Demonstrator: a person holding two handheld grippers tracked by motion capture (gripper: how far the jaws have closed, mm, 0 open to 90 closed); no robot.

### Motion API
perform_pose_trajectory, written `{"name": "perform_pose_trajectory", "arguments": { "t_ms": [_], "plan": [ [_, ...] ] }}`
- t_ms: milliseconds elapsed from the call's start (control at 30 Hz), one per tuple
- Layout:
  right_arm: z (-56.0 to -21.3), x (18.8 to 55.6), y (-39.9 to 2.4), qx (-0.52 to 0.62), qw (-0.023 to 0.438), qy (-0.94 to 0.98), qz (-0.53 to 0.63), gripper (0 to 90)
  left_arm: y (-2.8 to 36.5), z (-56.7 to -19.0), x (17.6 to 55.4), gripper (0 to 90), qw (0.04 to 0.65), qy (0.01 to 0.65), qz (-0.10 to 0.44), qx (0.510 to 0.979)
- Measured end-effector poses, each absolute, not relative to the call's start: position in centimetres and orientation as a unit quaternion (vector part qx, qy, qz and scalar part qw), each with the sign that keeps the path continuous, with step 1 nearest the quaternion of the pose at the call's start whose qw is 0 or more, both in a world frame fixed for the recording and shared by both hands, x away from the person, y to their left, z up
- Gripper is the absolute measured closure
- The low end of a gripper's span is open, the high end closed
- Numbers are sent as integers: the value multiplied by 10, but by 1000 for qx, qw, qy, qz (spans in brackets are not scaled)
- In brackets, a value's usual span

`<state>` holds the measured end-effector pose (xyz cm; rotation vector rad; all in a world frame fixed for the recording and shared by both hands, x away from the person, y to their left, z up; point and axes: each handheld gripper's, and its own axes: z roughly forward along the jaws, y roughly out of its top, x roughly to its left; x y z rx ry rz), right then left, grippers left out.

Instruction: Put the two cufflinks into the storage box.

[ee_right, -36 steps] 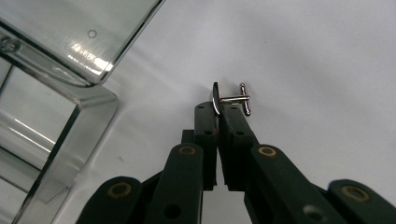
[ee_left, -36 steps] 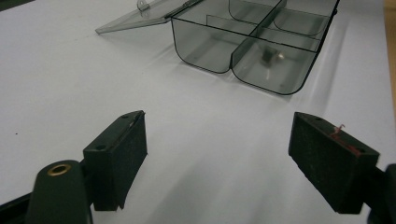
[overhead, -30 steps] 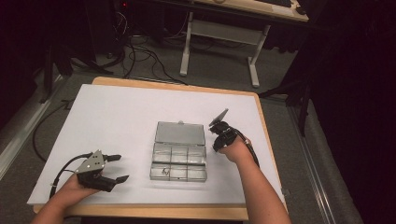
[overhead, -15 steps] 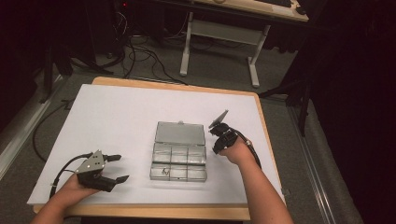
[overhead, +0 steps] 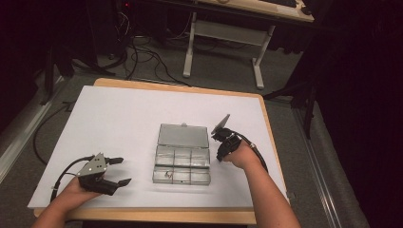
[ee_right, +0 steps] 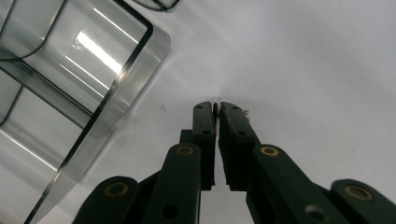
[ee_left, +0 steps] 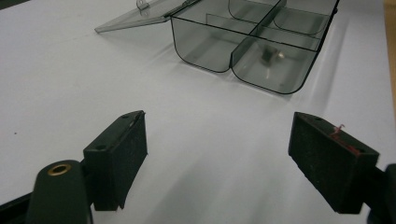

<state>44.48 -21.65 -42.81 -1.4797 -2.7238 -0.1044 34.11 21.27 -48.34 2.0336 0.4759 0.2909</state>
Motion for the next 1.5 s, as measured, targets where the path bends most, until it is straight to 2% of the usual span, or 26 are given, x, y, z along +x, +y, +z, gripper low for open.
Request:
{"name": "perform_pose_trajectory", "arguments": {
  "t_ms": [333,500,967,1500],
  "plan": [
    [-425,445,-215,-468,-4,-883,-45,836,213,-483,341,201,493,196,120,839],
    [-430,440,-215,-463,-4,-885,-42,875,213,-483,341,201,493,195,120,839],
    [-430,439,-212,-450,-15,-892,-37,889,213,-483,341,201,493,196,121,839],
    [-401,424,-213,-455,-15,-889,-57,888,212,-483,341,201,492,196,123,839]
  ]
}}
